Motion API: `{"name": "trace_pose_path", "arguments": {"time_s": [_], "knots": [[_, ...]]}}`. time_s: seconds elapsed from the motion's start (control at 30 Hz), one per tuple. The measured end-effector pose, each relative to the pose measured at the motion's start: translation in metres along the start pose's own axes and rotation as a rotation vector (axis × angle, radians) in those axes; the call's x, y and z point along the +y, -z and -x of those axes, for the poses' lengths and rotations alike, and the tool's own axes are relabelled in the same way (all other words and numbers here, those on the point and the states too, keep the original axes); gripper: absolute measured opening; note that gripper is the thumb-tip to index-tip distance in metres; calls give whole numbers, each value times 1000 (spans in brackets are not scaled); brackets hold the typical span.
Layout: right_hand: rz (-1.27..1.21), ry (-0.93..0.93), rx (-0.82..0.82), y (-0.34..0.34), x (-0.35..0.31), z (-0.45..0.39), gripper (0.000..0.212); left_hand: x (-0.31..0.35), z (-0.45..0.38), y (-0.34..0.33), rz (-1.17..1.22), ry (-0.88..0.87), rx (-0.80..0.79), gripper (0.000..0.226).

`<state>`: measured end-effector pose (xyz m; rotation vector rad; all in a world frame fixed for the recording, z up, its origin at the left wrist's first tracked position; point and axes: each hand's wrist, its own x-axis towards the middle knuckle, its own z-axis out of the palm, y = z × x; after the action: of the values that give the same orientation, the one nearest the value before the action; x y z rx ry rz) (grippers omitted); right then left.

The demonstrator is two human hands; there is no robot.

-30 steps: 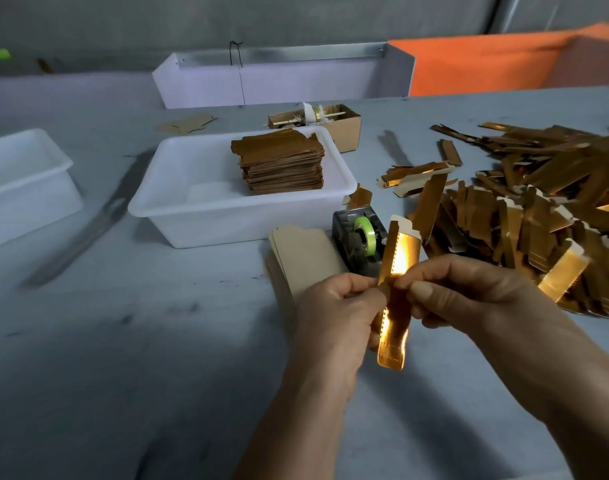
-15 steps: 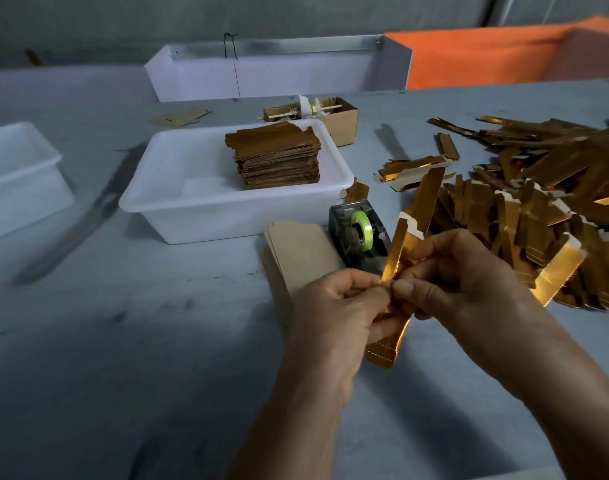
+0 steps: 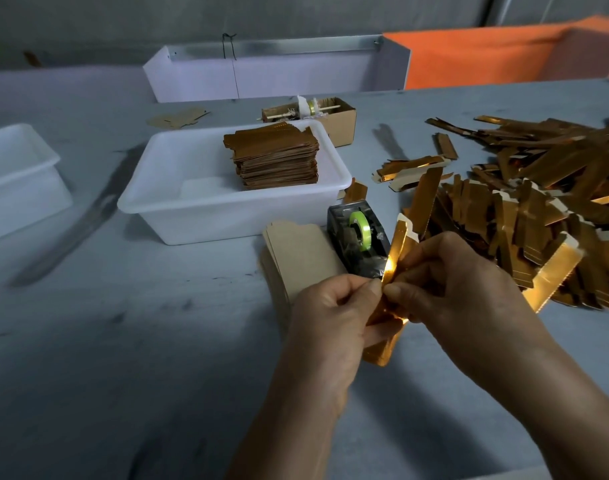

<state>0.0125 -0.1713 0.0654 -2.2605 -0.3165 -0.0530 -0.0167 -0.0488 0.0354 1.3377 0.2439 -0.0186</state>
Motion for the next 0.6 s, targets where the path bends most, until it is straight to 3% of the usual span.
{"name": "trace_pose_path", "arguments": {"time_s": [0.37, 0.53, 0.6], "knots": [[379, 89, 188, 0, -11, 6, 37, -8, 11, -19, -205, -269, 205, 24], [612, -14, 143, 6, 3, 5, 40, -3, 12, -12, -134, -343, 311, 17], [459, -52, 91, 13, 14, 3, 41, 3, 10, -7, -116, -391, 308, 13]]}}
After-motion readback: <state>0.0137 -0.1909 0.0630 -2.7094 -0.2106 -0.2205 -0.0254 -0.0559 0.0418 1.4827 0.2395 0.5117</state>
